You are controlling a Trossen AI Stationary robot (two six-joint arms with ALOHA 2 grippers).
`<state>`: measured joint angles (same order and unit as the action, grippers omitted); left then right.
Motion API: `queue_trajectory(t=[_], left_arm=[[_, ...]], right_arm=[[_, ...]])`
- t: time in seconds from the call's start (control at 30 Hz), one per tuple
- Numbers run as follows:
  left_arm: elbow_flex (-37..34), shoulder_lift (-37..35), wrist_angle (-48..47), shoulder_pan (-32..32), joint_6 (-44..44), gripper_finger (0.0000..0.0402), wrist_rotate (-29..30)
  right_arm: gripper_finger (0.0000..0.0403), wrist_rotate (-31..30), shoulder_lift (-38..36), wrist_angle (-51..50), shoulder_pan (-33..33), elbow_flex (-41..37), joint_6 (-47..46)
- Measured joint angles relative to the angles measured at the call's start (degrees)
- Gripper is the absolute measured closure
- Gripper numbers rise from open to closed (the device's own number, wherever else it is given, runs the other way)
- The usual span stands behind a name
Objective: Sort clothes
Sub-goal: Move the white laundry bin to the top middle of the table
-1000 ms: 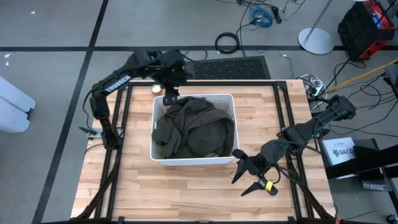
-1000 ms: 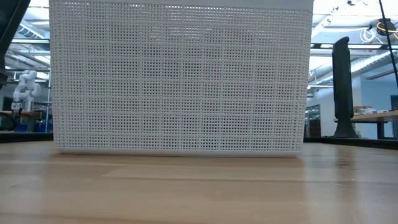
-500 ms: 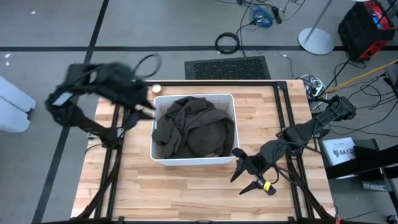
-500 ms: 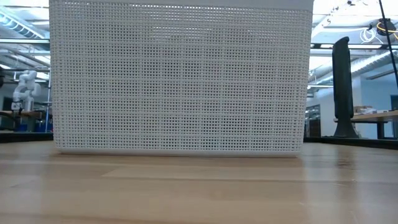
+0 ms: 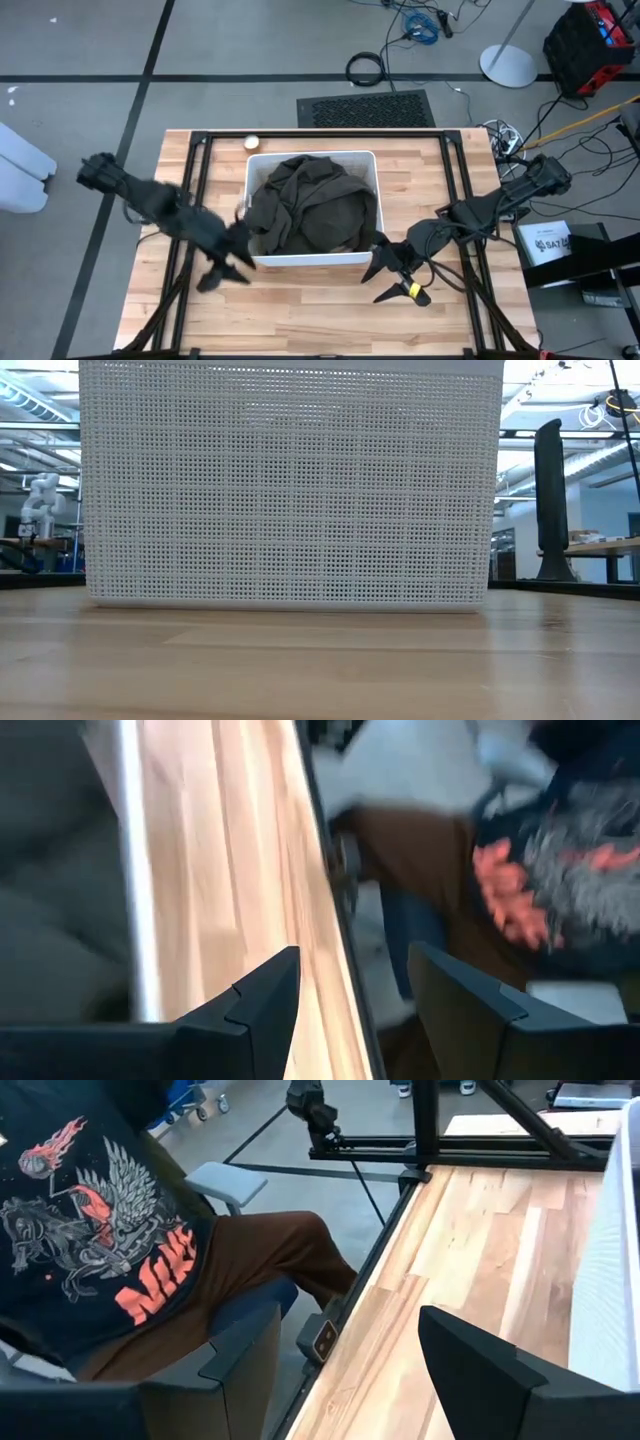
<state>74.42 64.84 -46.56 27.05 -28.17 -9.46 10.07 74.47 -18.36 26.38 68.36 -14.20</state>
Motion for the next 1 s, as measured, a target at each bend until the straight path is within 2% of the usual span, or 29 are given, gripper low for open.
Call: queue_trajectory(t=[0.13, 0.33, 0.5, 0.73, 0.83, 1.0], left_arm=[[-4.8, 2.1, 0.5, 4.2, -4.8, 0.0205, 0.4], [-5.1, 4.0, -0.5, 6.2, -6.2, 0.0205, 4.1], [-5.1, 4.4, -8.8, 4.3, -7.1, 0.0205, 6.6], [-5.1, 4.4, -11.6, 1.2, -2.4, 0.0205, 7.3], [-5.0, 4.3, -14.6, -0.8, -0.1, 0.0205, 10.5], [-5.1, 4.5, -14.8, -4.5, 6.0, 0.0205, 14.9]], right_arm=[[0.0177, 0.3, 1.0, -0.6, -2.0, 0.0, -2.6], [0.0177, 0.8, 5.3, -5.2, -5.9, 0.0, -6.0], [0.0177, 0.7, 7.6, -7.7, -8.5, 1.4, -6.2], [0.0189, -2.8, 12.6, -19.7, -10.2, 10.1, -5.7], [0.0201, -6.0, 14.8, -22.8, -10.4, 13.3, -5.0], [0.0214, -7.6, 17.2, -24.7, -11.2, 14.9, -5.0]])
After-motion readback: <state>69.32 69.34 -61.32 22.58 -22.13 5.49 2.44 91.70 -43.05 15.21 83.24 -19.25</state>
